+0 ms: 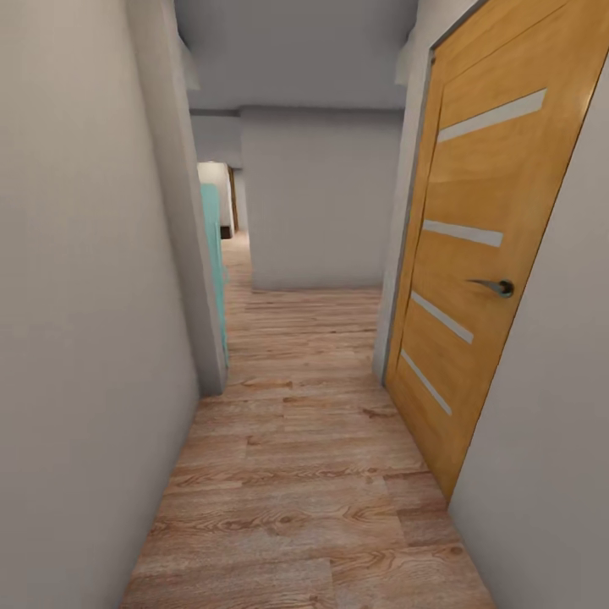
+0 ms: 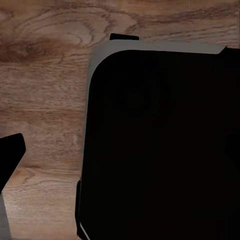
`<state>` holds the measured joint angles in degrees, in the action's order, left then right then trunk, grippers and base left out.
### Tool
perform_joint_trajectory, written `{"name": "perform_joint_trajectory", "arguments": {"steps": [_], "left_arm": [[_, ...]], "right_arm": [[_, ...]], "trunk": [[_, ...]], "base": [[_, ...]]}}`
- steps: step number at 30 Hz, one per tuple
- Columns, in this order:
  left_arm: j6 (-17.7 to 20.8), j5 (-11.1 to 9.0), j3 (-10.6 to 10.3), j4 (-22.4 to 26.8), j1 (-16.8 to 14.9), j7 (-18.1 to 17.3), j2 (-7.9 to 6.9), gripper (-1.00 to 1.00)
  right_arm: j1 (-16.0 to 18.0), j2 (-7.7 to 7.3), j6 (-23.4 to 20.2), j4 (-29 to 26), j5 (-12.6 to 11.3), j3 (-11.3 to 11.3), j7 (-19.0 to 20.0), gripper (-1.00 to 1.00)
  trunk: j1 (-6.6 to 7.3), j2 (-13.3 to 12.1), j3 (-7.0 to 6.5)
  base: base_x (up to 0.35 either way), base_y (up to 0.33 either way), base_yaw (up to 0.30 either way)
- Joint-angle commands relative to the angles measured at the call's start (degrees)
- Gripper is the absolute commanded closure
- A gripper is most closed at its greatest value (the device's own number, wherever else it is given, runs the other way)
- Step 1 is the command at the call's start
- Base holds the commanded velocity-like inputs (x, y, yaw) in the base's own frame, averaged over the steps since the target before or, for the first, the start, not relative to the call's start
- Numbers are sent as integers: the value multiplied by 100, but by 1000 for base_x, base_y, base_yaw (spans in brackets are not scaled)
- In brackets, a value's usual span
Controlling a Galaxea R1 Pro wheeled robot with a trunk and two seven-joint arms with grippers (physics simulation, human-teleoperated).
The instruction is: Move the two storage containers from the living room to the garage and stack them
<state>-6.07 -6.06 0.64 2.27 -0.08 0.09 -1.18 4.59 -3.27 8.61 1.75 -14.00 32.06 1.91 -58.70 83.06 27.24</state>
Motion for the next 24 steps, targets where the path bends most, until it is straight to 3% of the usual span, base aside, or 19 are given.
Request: {"name": "perform_joint_trajectory", "arguments": {"steps": [1,24], "left_arm": [[-12,-51,0,1,-1,0,2,-100],[-8,-49,-2,0,-1,0,3,-100]], "right_arm": [[7,2,36,18,-59,46,20,-100],[7,2,44,18,-59,46,20,-100]], "trunk": [[-3,2,5],[-3,2,5]], "base": [[290,0,26],[318,0,3]]}}
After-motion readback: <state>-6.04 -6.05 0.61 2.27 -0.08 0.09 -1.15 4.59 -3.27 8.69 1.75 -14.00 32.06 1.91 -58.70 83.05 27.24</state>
